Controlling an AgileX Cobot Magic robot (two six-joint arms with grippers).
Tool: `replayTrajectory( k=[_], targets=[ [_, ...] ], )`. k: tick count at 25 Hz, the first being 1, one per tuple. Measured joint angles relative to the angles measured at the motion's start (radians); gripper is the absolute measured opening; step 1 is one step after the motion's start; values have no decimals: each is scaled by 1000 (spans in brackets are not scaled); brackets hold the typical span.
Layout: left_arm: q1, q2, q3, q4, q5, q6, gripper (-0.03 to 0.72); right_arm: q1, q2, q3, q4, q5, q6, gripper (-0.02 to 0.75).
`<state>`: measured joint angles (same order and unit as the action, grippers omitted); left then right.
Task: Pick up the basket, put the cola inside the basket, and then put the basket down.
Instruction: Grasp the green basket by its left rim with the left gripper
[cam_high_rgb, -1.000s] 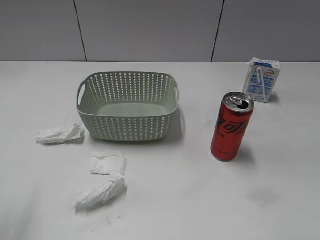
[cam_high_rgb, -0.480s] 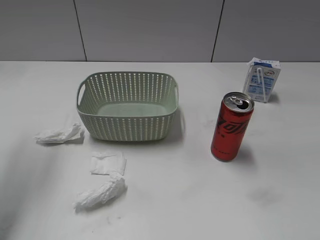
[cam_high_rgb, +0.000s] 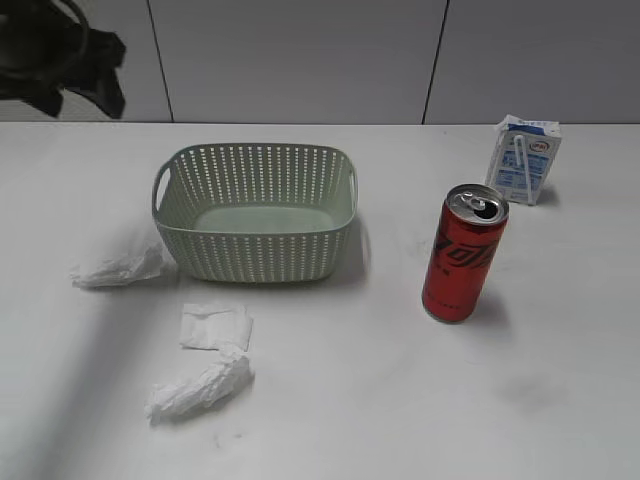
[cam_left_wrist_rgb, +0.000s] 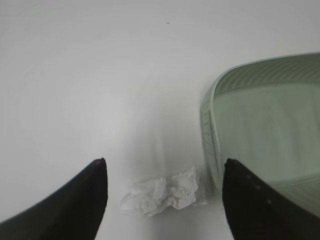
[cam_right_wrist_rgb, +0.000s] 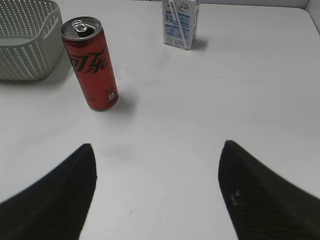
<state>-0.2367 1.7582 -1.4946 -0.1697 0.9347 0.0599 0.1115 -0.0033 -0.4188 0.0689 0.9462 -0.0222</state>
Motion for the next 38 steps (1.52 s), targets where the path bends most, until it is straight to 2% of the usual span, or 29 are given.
replayTrajectory(
  k=[4, 7, 13, 22, 24, 26, 32, 33, 38],
  targets=[
    [-97, 111, -62, 134, 43, -112, 544, 0, 0, 0, 0, 0, 0, 572],
    [-136, 191, -93, 160, 68, -148, 544, 0, 0, 0, 0, 0, 0, 572],
    [-146, 302, -114, 155, 70, -179, 544, 0, 0, 0, 0, 0, 0, 572],
    [-147, 379, -120, 94, 46, -181, 526, 0, 0, 0, 0, 0, 0, 572],
    [-147, 383, -120, 93, 47, -182, 482, 0, 0, 0, 0, 0, 0, 572],
    [-147, 383, -120, 92, 50, -182, 400, 0, 0, 0, 0, 0, 0, 572],
    [-147, 383, -122, 80, 71, -188, 55, 0, 0, 0, 0, 0, 0, 572],
    [-147, 383, -123, 70, 66, -193, 21, 0, 0, 0, 0, 0, 0, 572],
    [-147, 379, -125, 6, 108, -199, -3, 0, 0, 0, 0, 0, 0, 572]
  ],
)
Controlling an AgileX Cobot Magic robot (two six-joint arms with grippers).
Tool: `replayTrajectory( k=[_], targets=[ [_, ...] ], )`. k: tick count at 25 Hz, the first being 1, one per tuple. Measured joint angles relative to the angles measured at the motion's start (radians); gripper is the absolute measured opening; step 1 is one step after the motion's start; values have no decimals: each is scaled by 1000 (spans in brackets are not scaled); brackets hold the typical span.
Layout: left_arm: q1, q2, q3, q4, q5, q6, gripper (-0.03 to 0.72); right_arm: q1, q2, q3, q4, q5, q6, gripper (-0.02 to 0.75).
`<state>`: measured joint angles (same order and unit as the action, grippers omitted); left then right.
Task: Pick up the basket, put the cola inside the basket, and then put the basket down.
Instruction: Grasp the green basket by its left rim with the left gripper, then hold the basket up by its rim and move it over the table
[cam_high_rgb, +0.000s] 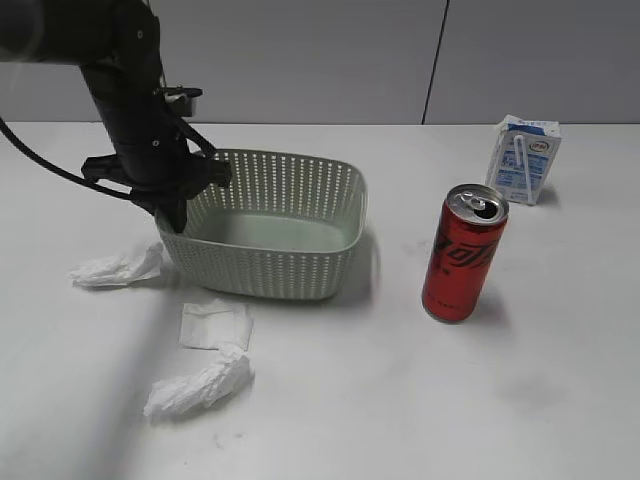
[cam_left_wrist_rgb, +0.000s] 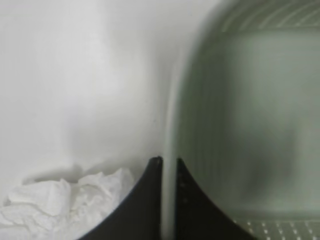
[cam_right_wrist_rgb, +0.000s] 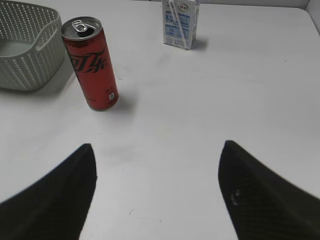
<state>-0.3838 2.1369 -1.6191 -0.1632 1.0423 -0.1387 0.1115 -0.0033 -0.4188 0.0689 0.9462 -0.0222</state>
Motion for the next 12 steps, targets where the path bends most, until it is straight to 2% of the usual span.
replayTrajectory(
  k=[7, 10, 12],
  targets=[
    [17, -95, 29, -78, 54, -57, -3, 0, 0, 0, 0, 0, 0, 572],
    [21, -203, 144, -87, 20, -60, -3, 0, 0, 0, 0, 0, 0, 572],
    [21, -296, 289, -109, -53, -61, -3, 0, 0, 0, 0, 0, 0, 572]
  ],
)
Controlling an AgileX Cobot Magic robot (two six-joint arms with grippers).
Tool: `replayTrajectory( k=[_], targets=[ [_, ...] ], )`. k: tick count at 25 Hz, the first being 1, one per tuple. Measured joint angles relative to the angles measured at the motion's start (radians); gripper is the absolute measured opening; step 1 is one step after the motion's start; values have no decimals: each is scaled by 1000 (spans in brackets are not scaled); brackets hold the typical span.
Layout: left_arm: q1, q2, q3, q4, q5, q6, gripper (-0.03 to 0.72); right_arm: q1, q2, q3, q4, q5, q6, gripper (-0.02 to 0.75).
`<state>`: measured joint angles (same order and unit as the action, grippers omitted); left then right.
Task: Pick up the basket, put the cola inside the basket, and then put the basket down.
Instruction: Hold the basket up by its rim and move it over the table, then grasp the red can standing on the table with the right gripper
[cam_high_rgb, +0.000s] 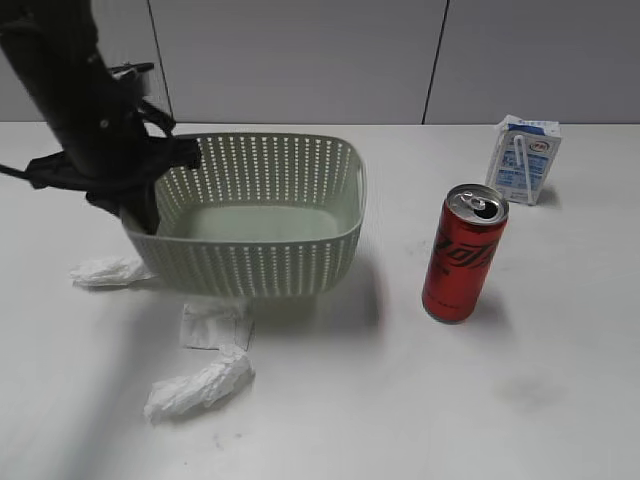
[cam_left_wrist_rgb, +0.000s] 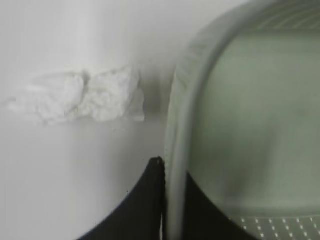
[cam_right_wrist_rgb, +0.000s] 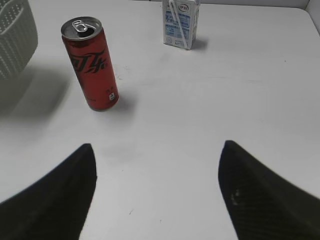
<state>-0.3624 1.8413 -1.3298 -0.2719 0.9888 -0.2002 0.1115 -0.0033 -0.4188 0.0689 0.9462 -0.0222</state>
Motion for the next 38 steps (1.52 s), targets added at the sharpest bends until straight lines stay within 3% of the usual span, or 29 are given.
replayTrajectory(
  k=[5, 10, 18, 23, 28, 31, 35, 38],
  targets=[
    [-1, -265, 361, -61, -211, -2, -3, 0, 0, 0, 11, 0, 0, 572],
    [-1, -404, 508, -64, -302, -3, -3, 0, 36, -9, 94, -29, -2, 572],
    [-1, -340, 492, -57, -237, -1, -3, 0, 469, -173, 184, -45, -90, 543],
    [-1, -246, 370, -34, -151, 6, -3, 0, 792, -369, 242, -38, -215, 655],
    [-1, -228, 341, -33, -146, 6, -3, 34, 1058, -545, 281, -30, -245, 678],
    [-1, -228, 341, -30, -148, 7, -3, 136, 1196, -626, 205, -31, -193, 678],
    [-2, -222, 340, -28, -150, 7, -3, 302, 1367, -689, -13, -39, -8, 678],
    [-13, -187, 340, -25, -148, 7, -3, 350, 1469, -725, -50, -66, 88, 678]
  ],
)
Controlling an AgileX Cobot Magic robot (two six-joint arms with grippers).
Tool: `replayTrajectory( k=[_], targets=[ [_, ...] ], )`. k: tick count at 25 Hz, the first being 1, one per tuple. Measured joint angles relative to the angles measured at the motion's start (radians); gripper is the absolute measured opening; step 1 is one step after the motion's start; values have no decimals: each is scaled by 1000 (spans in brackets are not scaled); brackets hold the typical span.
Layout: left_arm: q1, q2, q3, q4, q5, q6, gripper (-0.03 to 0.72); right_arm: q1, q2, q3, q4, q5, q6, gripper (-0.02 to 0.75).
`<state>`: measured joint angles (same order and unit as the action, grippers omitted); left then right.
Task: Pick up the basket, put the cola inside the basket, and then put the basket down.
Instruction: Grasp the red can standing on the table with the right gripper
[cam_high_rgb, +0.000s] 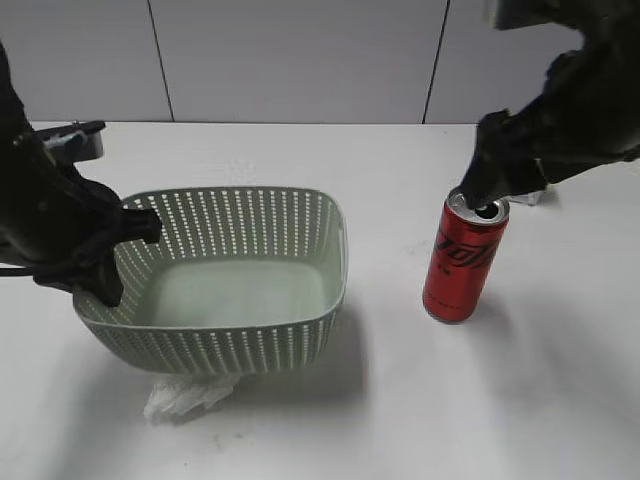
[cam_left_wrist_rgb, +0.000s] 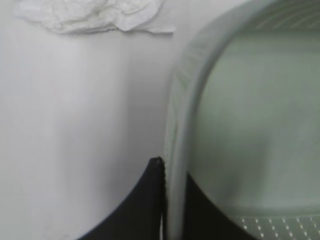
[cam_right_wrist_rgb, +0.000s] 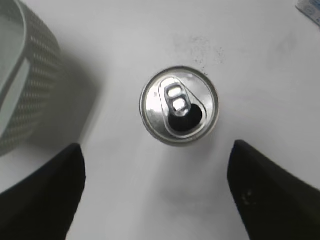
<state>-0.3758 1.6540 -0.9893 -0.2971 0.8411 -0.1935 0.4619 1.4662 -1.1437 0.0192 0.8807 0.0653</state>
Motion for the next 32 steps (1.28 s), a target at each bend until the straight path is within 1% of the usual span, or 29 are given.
replayTrajectory(
  k=[4, 9, 15, 23, 25, 26, 29, 32],
  targets=[
    [-18, 25, 0, 0, -1, 1, -3, 2, 96, -17, -10, -36, 66, 678],
    [-19, 25, 0, 0, -1, 1, -3, 0, 153, -17, -25, -80, 97, 678],
    [-19, 25, 0, 1, -1, 1, -3, -7, 178, -18, -115, -120, 173, 678],
    [-19, 25, 0, 1, -2, 1, -3, -9, 264, -19, -94, -156, 182, 671],
    [-19, 25, 0, 1, -2, 1, -3, -9, 279, -19, -92, -156, 182, 648],
    [-19, 25, 0, 1, -2, 1, -3, -9, 281, -19, -89, -156, 182, 624],
    [-19, 25, 0, 0, -1, 1, -3, -9, 282, -19, -84, -150, 182, 505],
    [-19, 25, 0, -2, -1, 1, -3, -9, 282, -20, -82, -143, 182, 498]
  ],
)
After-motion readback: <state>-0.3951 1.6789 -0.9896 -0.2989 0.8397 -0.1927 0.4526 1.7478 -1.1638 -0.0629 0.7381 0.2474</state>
